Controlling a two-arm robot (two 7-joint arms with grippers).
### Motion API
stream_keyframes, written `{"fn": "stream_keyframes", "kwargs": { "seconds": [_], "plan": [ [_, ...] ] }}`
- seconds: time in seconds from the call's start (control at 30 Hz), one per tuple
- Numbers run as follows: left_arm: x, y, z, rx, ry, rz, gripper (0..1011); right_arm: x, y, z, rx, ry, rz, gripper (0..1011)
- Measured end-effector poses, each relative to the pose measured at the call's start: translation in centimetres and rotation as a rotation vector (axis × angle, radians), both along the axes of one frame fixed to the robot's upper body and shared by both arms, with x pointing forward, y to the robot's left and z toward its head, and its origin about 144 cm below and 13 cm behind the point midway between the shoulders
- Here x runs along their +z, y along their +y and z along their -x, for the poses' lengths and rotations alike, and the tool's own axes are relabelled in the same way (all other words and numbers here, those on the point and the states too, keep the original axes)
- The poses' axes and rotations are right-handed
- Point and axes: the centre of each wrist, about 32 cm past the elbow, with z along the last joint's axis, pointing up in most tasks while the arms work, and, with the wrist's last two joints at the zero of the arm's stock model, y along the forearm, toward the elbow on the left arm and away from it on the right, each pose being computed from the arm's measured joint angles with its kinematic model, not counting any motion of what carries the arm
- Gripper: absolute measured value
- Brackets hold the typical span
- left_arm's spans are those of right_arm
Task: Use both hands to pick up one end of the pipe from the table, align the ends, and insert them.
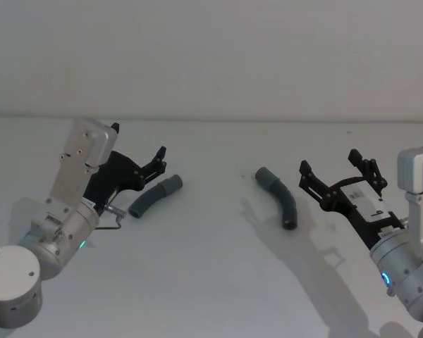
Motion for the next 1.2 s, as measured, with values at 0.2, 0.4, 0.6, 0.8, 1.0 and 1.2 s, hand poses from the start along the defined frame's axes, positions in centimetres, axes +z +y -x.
{"fn": "stream_keyframes", "kwargs": {
  "seconds": [0.2, 0.4, 0.6, 0.8, 1.0, 1.2],
  "plan": [
    [0.0, 0.0, 0.0, 0.0, 0.0, 0.0, 1001, 0.0, 0.0, 0.0, 0.0, 0.0, 0.0, 1001],
    [0.0, 0.0, 0.0, 0.0, 0.0, 0.0, 1001, 0.0, 0.0, 0.0, 0.0, 0.0, 0.0, 1001],
    [0.0, 0.0, 0.0, 0.0, 0.0, 0.0, 1001, 0.0, 0.0, 0.0, 0.0, 0.0, 0.0, 1001],
    [0.0, 0.0, 0.0, 0.0, 0.0, 0.0, 1001, 0.0, 0.0, 0.0, 0.0, 0.0, 0.0, 1001],
    [0.0, 0.0, 0.0, 0.0, 0.0, 0.0, 1001, 0.0, 0.0, 0.0, 0.0, 0.0, 0.0, 1001],
    [0.0, 0.0, 0.0, 0.0, 0.0, 0.0, 1001, 0.0, 0.0, 0.0, 0.0, 0.0, 0.0, 1001]
  ]
}}
